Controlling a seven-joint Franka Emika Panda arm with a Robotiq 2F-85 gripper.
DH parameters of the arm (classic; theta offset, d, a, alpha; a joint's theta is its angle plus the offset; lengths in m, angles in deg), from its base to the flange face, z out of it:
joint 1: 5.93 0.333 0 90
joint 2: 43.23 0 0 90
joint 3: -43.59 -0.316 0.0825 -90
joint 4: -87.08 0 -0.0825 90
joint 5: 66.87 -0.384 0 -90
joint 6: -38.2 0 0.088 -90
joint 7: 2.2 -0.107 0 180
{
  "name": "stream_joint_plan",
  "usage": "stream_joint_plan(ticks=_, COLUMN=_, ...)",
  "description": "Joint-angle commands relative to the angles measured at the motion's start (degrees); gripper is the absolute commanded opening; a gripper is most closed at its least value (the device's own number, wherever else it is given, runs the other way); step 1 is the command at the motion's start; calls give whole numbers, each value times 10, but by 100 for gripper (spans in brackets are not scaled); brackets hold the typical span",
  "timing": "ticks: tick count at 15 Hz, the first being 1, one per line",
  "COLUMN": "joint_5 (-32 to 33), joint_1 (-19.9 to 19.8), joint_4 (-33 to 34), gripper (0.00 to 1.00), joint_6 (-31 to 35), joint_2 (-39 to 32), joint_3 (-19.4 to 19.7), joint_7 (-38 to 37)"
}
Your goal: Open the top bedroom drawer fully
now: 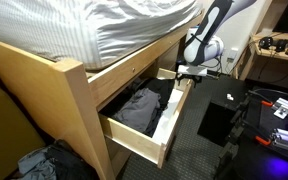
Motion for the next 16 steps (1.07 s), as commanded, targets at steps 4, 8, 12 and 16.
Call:
stream_joint_plan(ticks=4, joint_5=85, joint_1=34, joint_4=-29, gripper=100, joint_6=6, joint_2=92, joint_3=50, joint_7=-24)
stream_joint_plan(ticks=8, joint_5=172, joint_1=95, joint_4=-22, gripper=100, joint_6=10, joint_2=161, joint_3=125, joint_7=-86)
stream_joint_plan(ticks=12, joint_5=307, joint_1=207, joint_4=4, gripper=100, joint_6=12, joint_2=237, joint_3=247, joint_7=-190)
stream_joint_plan(ticks=16, joint_5=293, joint_1=202, joint_4=9, gripper=100, joint_6=17, joint_2=238, joint_3=240, joint_7=-178)
